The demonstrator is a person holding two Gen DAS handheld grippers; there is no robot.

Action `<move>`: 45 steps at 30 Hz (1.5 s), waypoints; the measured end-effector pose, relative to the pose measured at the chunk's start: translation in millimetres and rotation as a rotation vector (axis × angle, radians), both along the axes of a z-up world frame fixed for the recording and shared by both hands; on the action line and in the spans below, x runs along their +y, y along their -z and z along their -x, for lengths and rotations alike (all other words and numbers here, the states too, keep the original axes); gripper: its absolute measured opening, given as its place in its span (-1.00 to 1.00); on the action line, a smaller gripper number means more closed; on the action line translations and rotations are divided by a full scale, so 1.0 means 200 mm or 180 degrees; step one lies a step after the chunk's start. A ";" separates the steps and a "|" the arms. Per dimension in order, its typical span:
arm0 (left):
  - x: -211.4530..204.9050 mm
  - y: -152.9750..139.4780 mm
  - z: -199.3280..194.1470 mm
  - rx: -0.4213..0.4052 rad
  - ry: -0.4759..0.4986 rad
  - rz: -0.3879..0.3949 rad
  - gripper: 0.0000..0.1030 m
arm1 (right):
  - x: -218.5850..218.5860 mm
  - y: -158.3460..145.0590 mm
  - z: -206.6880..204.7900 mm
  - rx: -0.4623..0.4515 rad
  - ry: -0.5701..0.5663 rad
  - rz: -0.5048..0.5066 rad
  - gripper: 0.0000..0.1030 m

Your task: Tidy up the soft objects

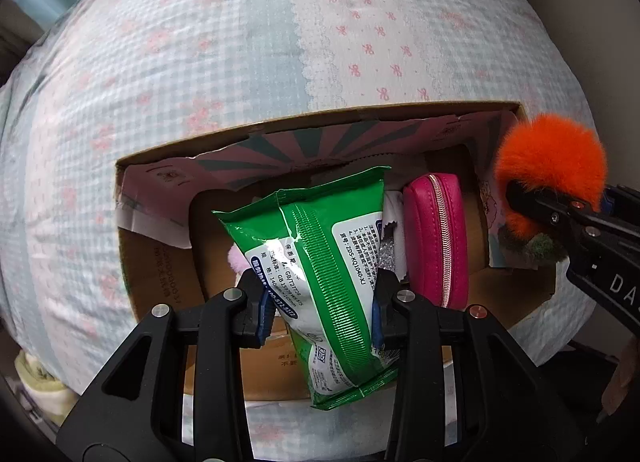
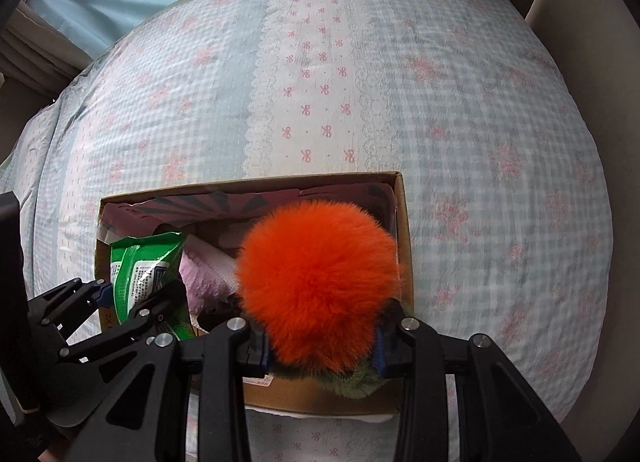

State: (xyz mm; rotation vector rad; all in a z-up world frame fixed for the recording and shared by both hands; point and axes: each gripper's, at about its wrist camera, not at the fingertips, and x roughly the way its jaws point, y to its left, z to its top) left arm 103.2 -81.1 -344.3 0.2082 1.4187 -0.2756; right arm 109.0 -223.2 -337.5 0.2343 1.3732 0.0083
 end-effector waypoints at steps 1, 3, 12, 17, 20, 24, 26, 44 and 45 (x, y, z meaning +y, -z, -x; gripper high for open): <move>-0.01 0.01 0.00 0.0009 0.0016 -0.0011 -0.37 | -0.01 0.01 -0.01 0.0030 0.0001 -0.0030 -0.35; -0.01 0.00 0.00 -0.0038 0.0041 0.0079 -0.19 | -0.02 0.04 -0.04 0.0089 0.0024 -0.0126 -0.31; 0.02 0.02 0.02 -0.0076 0.0076 -0.0142 0.99 | -0.07 0.07 -0.08 0.0066 0.0044 -0.0201 0.87; 0.06 0.00 0.03 -0.0056 -0.0138 -0.0186 0.99 | -0.09 0.07 -0.07 0.0078 -0.0006 -0.0258 0.87; 0.06 -0.03 0.03 -0.0070 -0.0243 -0.0193 0.99 | -0.09 0.04 -0.07 0.0066 -0.0071 -0.0288 0.87; 0.06 -0.09 0.03 -0.0133 -0.0361 -0.0165 0.99 | -0.09 -0.01 -0.07 -0.0011 -0.0124 -0.0283 0.87; 0.07 -0.15 0.04 -0.0185 -0.0390 -0.0149 0.99 | -0.10 -0.07 -0.07 -0.0061 -0.0130 -0.0274 0.87; 0.26 -1.41 0.28 -0.1713 -0.0553 0.0503 0.99 | -0.13 -1.24 0.31 -0.1334 0.0056 0.0162 0.87; 0.27 -1.46 0.31 -0.1792 -0.0569 0.0537 0.99 | -0.12 -1.30 0.33 -0.1411 0.0067 0.0198 0.87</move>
